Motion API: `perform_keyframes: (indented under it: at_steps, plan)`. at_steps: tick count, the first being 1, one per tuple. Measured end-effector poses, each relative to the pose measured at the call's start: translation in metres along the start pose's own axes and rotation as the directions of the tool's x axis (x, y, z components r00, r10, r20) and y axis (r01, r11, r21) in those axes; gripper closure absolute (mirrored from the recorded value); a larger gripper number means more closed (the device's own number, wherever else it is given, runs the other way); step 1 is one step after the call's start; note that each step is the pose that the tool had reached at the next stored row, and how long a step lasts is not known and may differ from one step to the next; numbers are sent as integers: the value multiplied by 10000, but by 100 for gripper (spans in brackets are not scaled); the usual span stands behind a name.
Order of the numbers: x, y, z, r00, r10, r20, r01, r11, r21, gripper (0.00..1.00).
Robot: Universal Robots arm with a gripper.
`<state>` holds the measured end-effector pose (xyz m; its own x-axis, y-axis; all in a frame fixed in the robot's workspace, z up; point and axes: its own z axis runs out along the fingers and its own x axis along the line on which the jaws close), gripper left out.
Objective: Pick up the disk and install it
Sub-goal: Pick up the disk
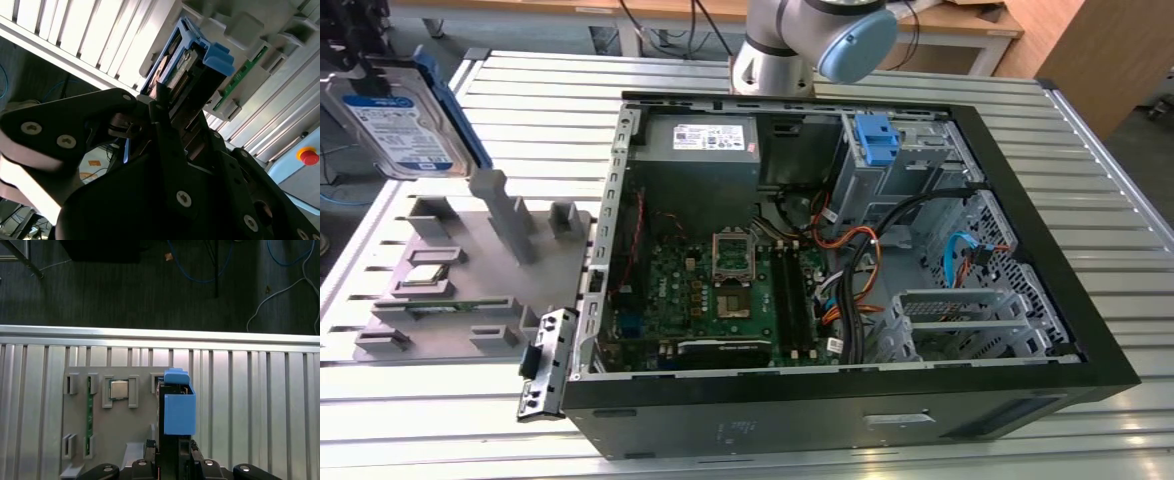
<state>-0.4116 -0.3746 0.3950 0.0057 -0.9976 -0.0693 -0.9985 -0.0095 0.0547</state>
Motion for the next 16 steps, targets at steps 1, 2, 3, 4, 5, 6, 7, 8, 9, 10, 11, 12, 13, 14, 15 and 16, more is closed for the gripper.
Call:
perform_keyframes:
  at_steps: [1,2,3,4,5,6,7,8,9,10,11,12,13,14,15,16]
  plan:
    - [-1,1,-17,10000,-1,0,1,10000,0,65]
    - [-2,2,-35,10000,0,0,0,10000,1,65]
    - [-4,3,-54,10000,0,0,0,10000,1,65]
    - [-5,4,-71,10000,0,0,0,10000,0,65]
    - [-6,5,-87,10000,0,0,0,10000,0,65]
    - [-7,6,-101,10000,0,1,0,10000,1,65]
    - [-8,7,-117,10000,0,0,0,10000,0,65]
    - [-9,7,-132,10000,0,0,0,10000,0,65]
    - [-10,8,-147,10000,0,1,0,10000,1,65]
    - [-11,9,-165,10000,0,1,0,10000,1,65]
    - [-12,10,-181,10000,0,1,0,10000,1,65]
    - [-14,11,-198,10000,-1,0,1,10000,1,65]
    - [-15,12,-215,10000,0,0,0,10000,0,65]
    - [-16,13,-233,10000,0,0,0,10000,0,65]
    - [-17,14,-250,10000,0,1,0,10000,1,65]
    - [-19,15,-268,10000,0,0,0,10000,0,65]
